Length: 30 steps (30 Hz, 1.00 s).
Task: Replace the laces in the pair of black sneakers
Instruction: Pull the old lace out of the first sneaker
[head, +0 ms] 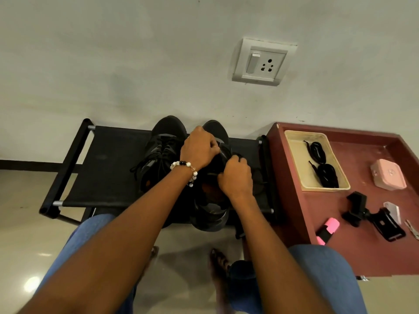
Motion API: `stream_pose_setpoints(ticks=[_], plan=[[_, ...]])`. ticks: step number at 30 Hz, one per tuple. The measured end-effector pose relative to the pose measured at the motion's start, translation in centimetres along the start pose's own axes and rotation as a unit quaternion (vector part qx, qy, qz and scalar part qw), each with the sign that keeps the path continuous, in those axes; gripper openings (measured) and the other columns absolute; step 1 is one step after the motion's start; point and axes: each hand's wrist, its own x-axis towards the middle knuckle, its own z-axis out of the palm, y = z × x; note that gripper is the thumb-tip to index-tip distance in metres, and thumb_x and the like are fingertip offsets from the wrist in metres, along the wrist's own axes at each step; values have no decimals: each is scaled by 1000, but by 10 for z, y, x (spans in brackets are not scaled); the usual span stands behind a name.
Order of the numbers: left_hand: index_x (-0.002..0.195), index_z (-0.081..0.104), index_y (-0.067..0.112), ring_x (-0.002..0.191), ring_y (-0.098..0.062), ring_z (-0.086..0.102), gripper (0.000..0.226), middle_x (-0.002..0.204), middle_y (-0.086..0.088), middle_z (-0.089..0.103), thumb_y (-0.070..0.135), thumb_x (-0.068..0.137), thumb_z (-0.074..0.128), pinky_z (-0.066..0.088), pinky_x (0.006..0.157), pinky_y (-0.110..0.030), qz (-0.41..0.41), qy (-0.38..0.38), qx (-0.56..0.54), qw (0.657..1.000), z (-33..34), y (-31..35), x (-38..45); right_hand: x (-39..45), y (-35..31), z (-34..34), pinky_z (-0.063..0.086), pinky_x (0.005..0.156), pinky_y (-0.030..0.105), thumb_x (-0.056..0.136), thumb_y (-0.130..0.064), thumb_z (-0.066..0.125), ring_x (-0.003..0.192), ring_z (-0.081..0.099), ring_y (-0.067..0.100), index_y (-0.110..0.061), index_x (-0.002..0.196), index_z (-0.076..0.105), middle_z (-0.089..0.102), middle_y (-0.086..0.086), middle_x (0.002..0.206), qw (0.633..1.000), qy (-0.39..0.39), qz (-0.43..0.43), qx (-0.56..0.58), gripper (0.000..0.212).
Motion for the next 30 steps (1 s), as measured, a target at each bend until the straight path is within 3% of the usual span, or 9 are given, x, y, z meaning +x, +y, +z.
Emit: stream_pose_setpoints(ticks=[5, 8, 12, 14, 16, 19, 22, 26, 30], plan=[[82, 70, 4, 78, -11, 58, 17, 83, -4, 66, 14, 92, 61, 44, 77, -21, 0, 12, -163, 987, -15, 7, -7, -4, 0, 2, 49, 73, 41, 91, -14, 57, 96, 59, 38, 0, 97, 53, 57, 20, 106, 996, 2, 45, 74, 16], [84, 63, 6, 84, -20, 69, 17, 83, -9, 70, 12, 97, 52, 54, 84, -30, -82, -7, -413, 907, -28, 11, -11, -5, 1, 0, 44, 63, 36, 91, -13, 56, 80, 55, 34, -5, 77, 43, 51, 13, 86, 992, -4, 60, 110, 21], [79, 58, 6, 60, -22, 61, 19, 62, -6, 58, 5, 97, 50, 59, 75, -41, -93, -1, -582, 808, -55, 18, -12, -6, 0, 1, 42, 64, 35, 93, -14, 56, 78, 51, 32, -5, 80, 43, 48, 11, 85, 989, -3, 64, 134, 20], [75, 56, 6, 45, -13, 44, 21, 53, -2, 47, 3, 94, 49, 55, 55, -32, -84, -6, -633, 770, -67, 17, -12, -5, 1, 2, 42, 64, 34, 92, -14, 57, 78, 52, 32, -8, 75, 40, 48, 10, 84, 988, -2, 67, 139, 25], [69, 53, 7, 37, -8, 28, 26, 47, 2, 37, 7, 93, 43, 32, 37, -17, -87, -23, -653, 752, -79, 13, -10, -5, 1, 3, 43, 63, 33, 92, -14, 57, 75, 52, 30, -12, 68, 36, 48, 8, 79, 988, 0, 67, 138, 32], [61, 56, 3, 31, -8, 25, 43, 42, -1, 42, 22, 98, 44, 21, 34, -14, -105, -78, -501, 856, -89, 6, -8, -4, 1, 3, 43, 61, 33, 92, -14, 58, 75, 54, 29, -13, 67, 36, 51, 9, 80, 989, 2, 69, 129, 33], [70, 67, -1, 31, -15, 42, 51, 51, -10, 60, 38, 99, 50, 43, 35, -24, -137, -98, -270, 948, -75, 1, -7, -4, 1, 2, 44, 63, 35, 92, -16, 58, 80, 56, 31, -14, 68, 37, 52, 9, 84, 990, -2, 70, 119, 32], [94, 76, 11, 71, -20, 67, 20, 83, -6, 73, 27, 91, 64, 57, 71, -30, -30, -2, -69, 997, -42, -4, 2, -5, -1, 1, 45, 64, 36, 93, -18, 57, 89, 61, 35, -10, 80, 43, 50, 9, 86, 992, -6, 65, 111, 21], [96, 78, 17, 92, -27, 65, 20, 103, -9, 70, 32, 86, 69, 55, 84, -40, 21, -45, 57, 997, -14, -3, 9, -5, 0, 2, 45, 65, 36, 93, -19, 57, 89, 60, 35, -12, 74, 39, 50, 9, 87, 992, -7, 65, 106, 27]])
